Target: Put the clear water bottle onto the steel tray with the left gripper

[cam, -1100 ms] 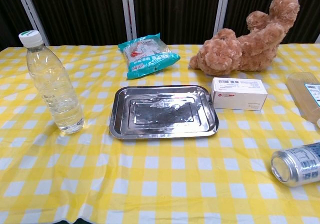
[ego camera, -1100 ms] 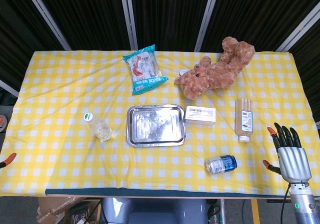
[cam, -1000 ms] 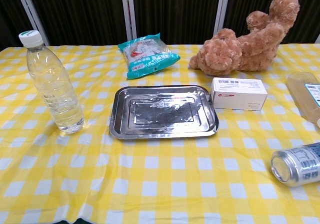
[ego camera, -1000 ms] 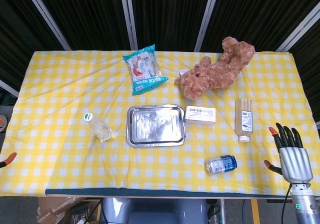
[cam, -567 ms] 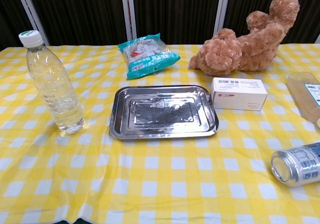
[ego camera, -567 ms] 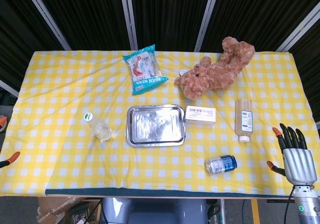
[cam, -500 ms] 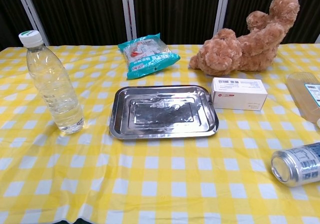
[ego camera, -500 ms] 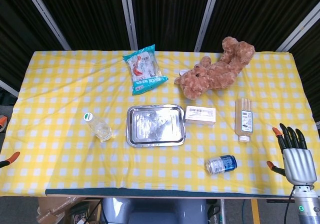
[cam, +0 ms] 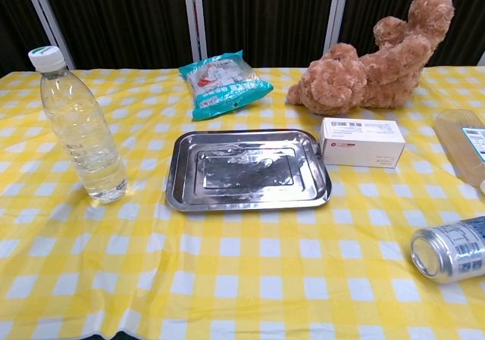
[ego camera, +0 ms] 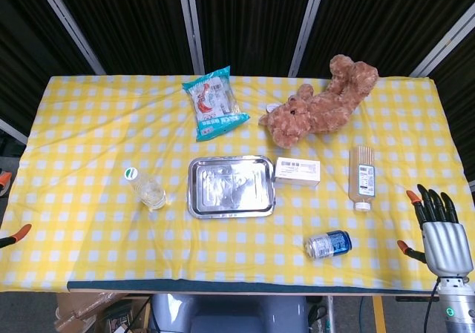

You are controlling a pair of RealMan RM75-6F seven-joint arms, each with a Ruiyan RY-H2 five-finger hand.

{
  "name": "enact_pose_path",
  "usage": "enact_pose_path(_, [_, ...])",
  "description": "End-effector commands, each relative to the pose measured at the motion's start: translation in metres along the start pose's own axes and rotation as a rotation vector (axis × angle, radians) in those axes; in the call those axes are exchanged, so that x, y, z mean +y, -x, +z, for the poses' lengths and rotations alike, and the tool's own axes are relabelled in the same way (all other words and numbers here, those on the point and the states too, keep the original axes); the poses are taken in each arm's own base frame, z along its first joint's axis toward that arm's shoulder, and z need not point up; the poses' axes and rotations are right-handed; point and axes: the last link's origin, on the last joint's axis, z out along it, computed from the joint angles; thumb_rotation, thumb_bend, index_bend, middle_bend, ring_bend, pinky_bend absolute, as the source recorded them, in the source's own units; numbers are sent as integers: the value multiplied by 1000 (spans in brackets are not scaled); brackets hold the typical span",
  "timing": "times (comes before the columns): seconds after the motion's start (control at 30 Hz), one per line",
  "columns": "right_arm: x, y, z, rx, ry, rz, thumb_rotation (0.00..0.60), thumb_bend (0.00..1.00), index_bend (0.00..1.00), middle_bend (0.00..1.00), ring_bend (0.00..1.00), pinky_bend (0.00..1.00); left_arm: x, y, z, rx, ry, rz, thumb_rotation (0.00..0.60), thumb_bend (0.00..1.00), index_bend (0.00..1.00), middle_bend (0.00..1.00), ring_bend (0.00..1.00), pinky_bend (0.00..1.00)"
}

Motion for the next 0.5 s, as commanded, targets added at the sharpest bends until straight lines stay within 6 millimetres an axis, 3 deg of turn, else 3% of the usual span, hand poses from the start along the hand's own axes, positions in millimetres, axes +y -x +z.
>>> enact_pose_path(0.03, [0, 0, -1, -1, 1, 5, 600, 49, 119, 0, 8, 0, 11, 0, 2, 37, 16, -118, 600, 199, 11, 45, 0, 16])
enact_pose_path(0.13, [2, 0, -2, -5, 8, 10, 600, 49, 119, 0, 8, 0, 25, 4, 8, 88, 23, -342, 600, 186, 36, 91, 0, 17])
enact_pose_path(0.27, [3, -1, -2, -7, 12, 18, 600, 49, 119, 0, 8, 0, 33, 19, 23, -20, 7, -643, 600, 181, 71, 103, 0, 17])
enact_pose_path(0.5, [4, 0, -1, -15, 12, 26, 600, 50, 119, 0, 8, 0, 42, 44, 42, -147, -3, -791, 600, 177, 50, 90, 0, 16])
